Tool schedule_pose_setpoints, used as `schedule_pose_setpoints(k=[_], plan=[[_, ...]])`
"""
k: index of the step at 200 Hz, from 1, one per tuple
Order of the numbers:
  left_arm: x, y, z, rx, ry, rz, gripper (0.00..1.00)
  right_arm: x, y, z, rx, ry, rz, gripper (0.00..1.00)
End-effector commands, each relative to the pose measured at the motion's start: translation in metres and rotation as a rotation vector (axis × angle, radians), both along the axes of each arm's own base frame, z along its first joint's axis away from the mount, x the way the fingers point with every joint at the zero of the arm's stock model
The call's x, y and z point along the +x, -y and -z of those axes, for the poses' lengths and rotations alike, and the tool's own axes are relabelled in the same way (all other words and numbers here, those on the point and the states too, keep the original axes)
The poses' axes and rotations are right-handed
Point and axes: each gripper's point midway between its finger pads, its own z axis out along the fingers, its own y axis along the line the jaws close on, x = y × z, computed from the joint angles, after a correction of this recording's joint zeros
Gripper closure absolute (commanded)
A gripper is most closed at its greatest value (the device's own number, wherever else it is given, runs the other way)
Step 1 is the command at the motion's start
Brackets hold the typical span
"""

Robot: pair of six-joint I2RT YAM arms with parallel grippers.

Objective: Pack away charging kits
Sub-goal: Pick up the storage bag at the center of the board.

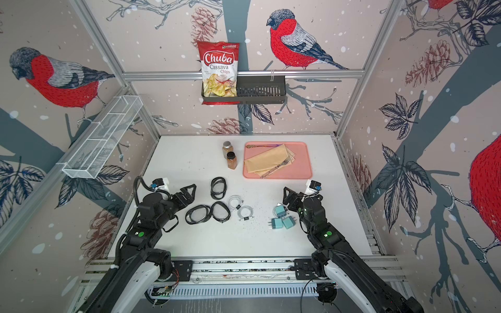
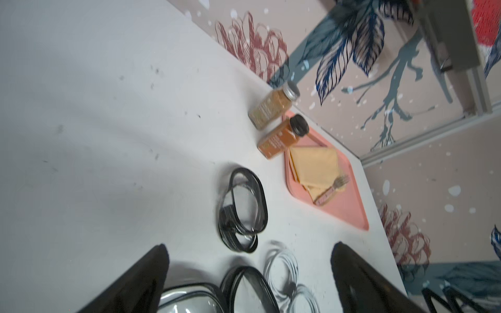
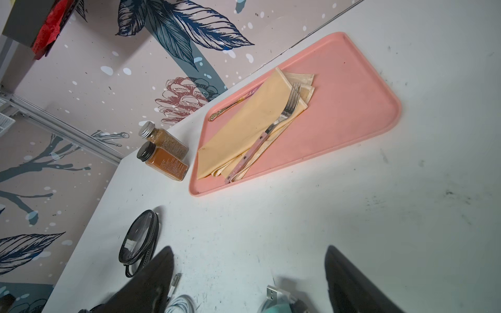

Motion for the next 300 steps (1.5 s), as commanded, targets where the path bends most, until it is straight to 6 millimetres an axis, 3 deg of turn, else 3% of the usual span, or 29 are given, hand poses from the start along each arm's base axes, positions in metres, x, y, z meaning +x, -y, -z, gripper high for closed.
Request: schedule_pose_setpoints(k=[1,38,86,114,173,222,250,254,300], plan=[[-0.005,0.024,0.011,0.037,-0.034,0.079,0.06,0.005,0.007,0.004,0.006,-0.019,0.062,0.15],[-0.016,0.069,0.032,0.1,-0.081,0.188,0.13,0.006,0.013,0.022,-0.038,-0.083,0.102,0.22],[-0.027,0.107,0.044,0.146,-0.142,0.267,0.19,0.007,-0.006,0.023,-0.039,-0.123,0.025,0.26],[-0.027,0.106,0.053,0.224,-0.197,0.225,0.21,0.005,-0.02,0.028,-0.051,-0.144,-0.01,0.27],[-0.023,0.084,0.077,0.448,-0.4,0.114,0.33,0.007,-0.057,0.033,-0.149,-0.17,-0.049,0.3],[-0.023,0.084,0.096,0.575,-0.527,0.104,0.39,0.013,-0.093,0.04,-0.193,-0.185,-0.114,0.33],[-0.024,0.085,0.099,0.604,-0.565,0.101,0.39,0.01,-0.12,0.036,-0.19,-0.167,-0.176,0.34],[-0.024,0.087,0.098,0.606,-0.568,0.103,0.39,0.01,-0.123,0.043,-0.207,-0.182,-0.181,0.34],[-0.04,0.082,0.105,0.589,-0.616,0.092,0.43,0.0,-0.154,0.049,-0.187,-0.174,-0.265,0.38]])
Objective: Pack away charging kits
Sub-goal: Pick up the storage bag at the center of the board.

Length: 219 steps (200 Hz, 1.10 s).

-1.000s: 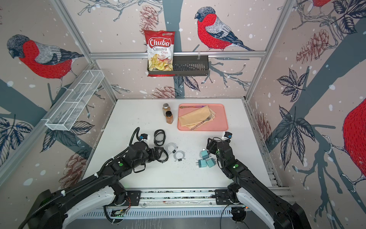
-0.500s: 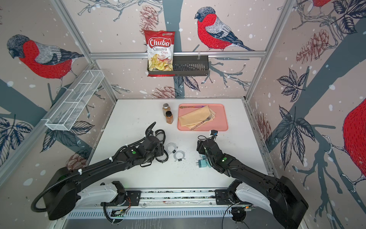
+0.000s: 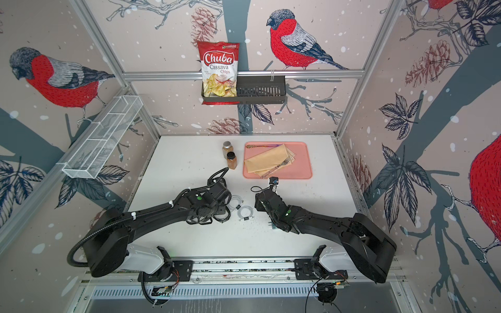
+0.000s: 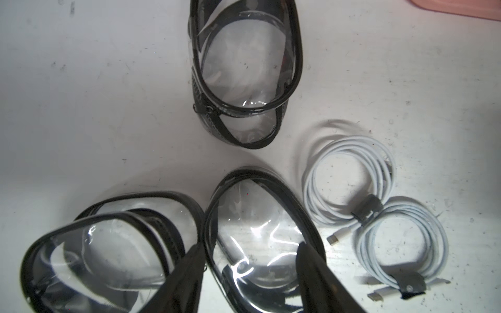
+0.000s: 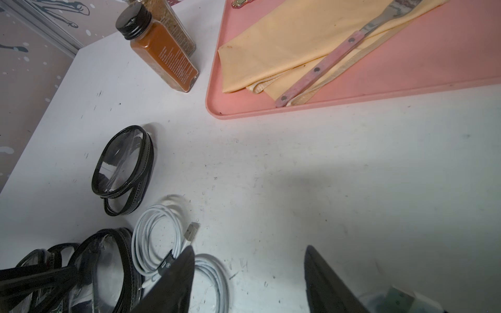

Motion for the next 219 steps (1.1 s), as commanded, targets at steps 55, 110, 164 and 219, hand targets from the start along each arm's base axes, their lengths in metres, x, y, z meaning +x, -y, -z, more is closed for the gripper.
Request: schedule_pose_setpoints(k=[55,110,164,219], plan=[[-0.019,0.005,0.003,-0.216,0.023,-0.045,0.3,-0.007,-0.021,0.001,0.056,0.015,-0.047,0.42],[-0.013,0.009,0.009,-0.207,0.02,-0.072,0.31,-0.015,-0.002,-0.003,0.075,0.028,-0.015,0.43],[-0.009,0.003,0.019,-0.143,0.009,-0.111,0.25,-0.02,0.01,-0.014,0.097,0.056,0.002,0.43],[0.0,0.011,0.032,-0.114,-0.012,-0.108,0.43,-0.022,0.013,-0.014,0.104,0.056,0.005,0.43]])
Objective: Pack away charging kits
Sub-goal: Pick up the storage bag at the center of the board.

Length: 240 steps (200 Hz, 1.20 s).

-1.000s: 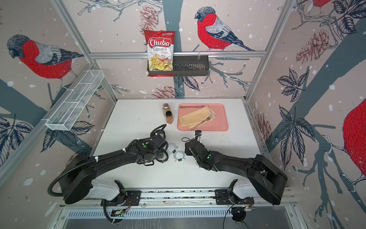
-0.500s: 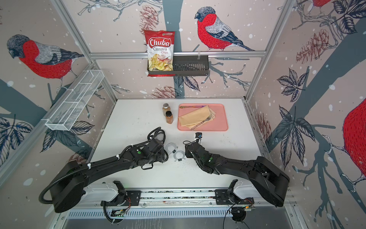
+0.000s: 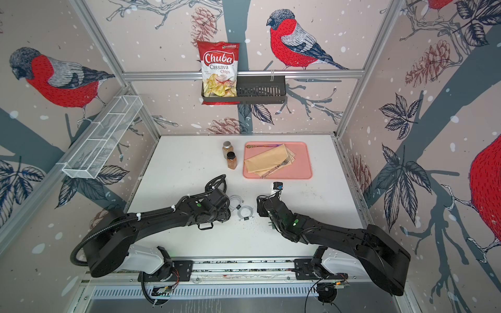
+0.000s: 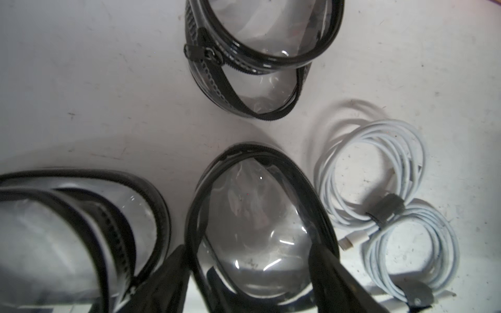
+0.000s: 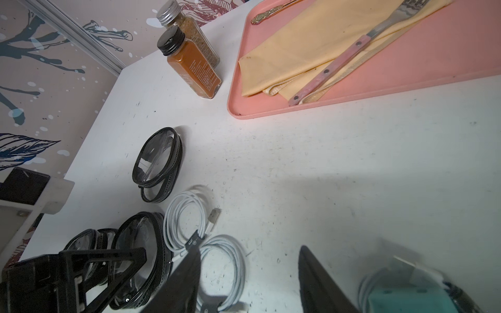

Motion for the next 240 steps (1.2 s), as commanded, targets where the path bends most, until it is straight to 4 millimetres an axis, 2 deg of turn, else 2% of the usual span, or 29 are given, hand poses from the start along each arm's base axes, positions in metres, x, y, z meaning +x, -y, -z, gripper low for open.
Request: schedule_pose_setpoints(k=[1,33,69,101,125,127,138,192,213,240], plan=[[0.01,0.005,0.001,0.008,0.019,-0.016,0.44,0.0,0.003,0.002,-0.001,-0.002,0.02,0.43],[0.018,0.02,0.003,0.0,0.03,0.047,0.81,-0.001,0.004,0.004,0.017,-0.008,0.025,0.43],[0.024,0.038,-0.002,-0.04,0.071,0.158,1.0,-0.004,-0.003,0.006,0.086,-0.022,0.005,0.49],[0.023,0.042,-0.015,-0.076,0.118,0.221,1.0,-0.007,-0.016,0.008,0.121,-0.037,-0.034,0.52],[0.02,0.042,-0.031,-0.113,0.173,0.261,1.0,-0.01,-0.034,0.003,0.154,-0.036,-0.089,0.53],[0.02,0.043,-0.033,-0.12,0.179,0.266,1.0,-0.01,-0.036,0.008,0.142,-0.046,-0.094,0.53],[0.018,0.045,-0.039,-0.144,0.198,0.293,1.0,-0.013,-0.046,0.01,0.141,-0.054,-0.123,0.54],[0.008,0.047,-0.048,-0.184,0.23,0.365,0.99,-0.019,-0.093,0.017,0.14,-0.081,-0.221,0.59],[0.005,0.046,-0.053,-0.201,0.248,0.374,0.98,-0.016,-0.099,0.025,0.129,-0.093,-0.221,0.61],[0.0,0.046,-0.061,-0.233,0.269,0.395,0.96,-0.013,-0.107,0.034,0.12,-0.117,-0.226,0.69]])
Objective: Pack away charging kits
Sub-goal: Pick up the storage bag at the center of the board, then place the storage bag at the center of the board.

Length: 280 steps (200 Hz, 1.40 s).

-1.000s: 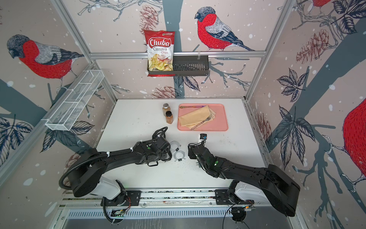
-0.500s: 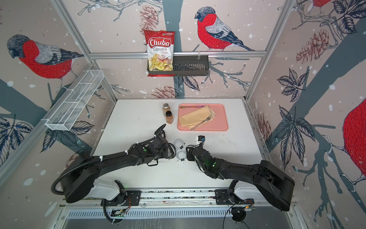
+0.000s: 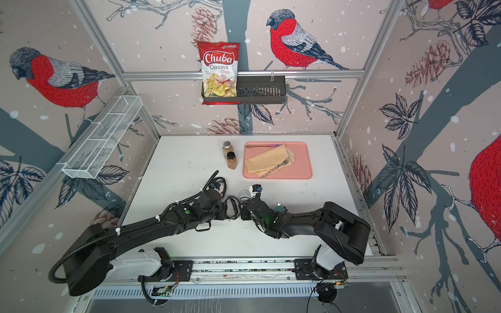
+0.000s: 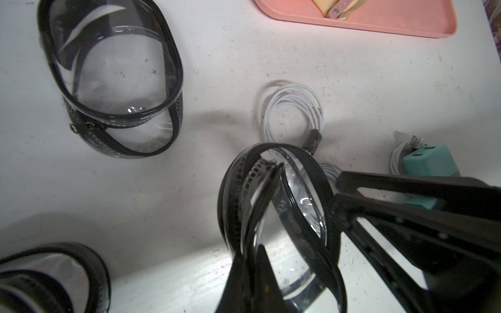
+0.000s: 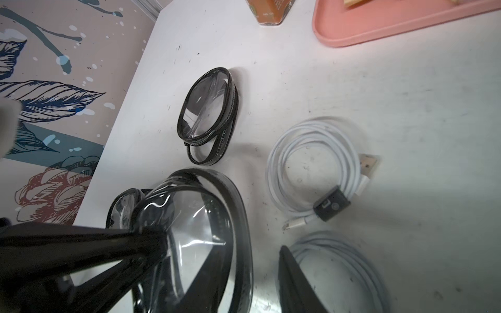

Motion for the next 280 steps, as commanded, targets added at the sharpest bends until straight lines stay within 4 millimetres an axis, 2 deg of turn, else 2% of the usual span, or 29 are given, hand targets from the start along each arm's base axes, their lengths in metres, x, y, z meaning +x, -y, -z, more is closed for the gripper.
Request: schedule_pose_setpoints(k=[1,27,47,71,81,97,119,136,153,185,207,220,228,253,280], plan=[[0.001,0.009,-0.014,-0.056,0.05,0.041,0.96,0.001,-0.012,-0.002,0.027,0.0,-0.022,0.7],[-0.002,0.01,-0.021,-0.089,0.072,0.057,0.94,0.001,-0.02,0.001,0.024,-0.011,-0.036,0.8],[-0.002,0.007,-0.024,-0.094,0.087,0.051,0.89,0.002,-0.022,0.003,0.015,-0.014,-0.037,1.0],[0.0,-0.001,-0.027,-0.074,0.102,0.019,0.74,0.002,-0.024,0.003,0.005,-0.011,-0.033,1.0],[0.002,-0.006,-0.028,-0.06,0.107,-0.008,0.6,0.002,-0.025,0.003,0.005,-0.011,-0.035,1.0],[0.006,-0.02,-0.028,-0.021,0.114,-0.075,0.43,0.001,-0.026,0.003,0.004,-0.007,-0.035,1.0],[0.007,-0.028,-0.033,-0.005,0.124,-0.118,0.33,0.0,-0.028,0.001,0.0,-0.001,-0.034,1.0],[0.006,-0.022,-0.041,-0.04,0.119,-0.098,0.3,0.0,-0.031,0.002,-0.02,0.003,-0.027,1.0],[0.005,-0.019,-0.05,-0.059,0.108,-0.103,0.23,0.0,-0.034,0.002,-0.032,0.007,-0.026,1.0],[0.007,-0.024,-0.064,-0.051,0.097,-0.152,0.15,0.0,-0.038,0.004,-0.063,0.022,-0.022,1.0],[0.009,-0.028,-0.069,-0.043,0.08,-0.189,0.14,0.003,-0.035,0.007,-0.092,0.034,-0.008,1.0],[0.009,-0.034,-0.07,-0.029,0.071,-0.224,0.14,0.007,-0.033,0.009,-0.113,0.035,0.009,0.83],[0.01,-0.037,-0.071,-0.022,0.077,-0.243,0.14,0.008,-0.032,0.011,-0.123,0.033,0.012,0.79],[0.013,-0.043,-0.071,-0.016,0.087,-0.266,0.14,0.01,-0.031,0.013,-0.126,0.02,0.021,0.76],[0.013,-0.039,-0.066,-0.017,0.067,-0.248,0.15,0.009,-0.031,0.012,-0.119,0.013,0.02,0.73]])
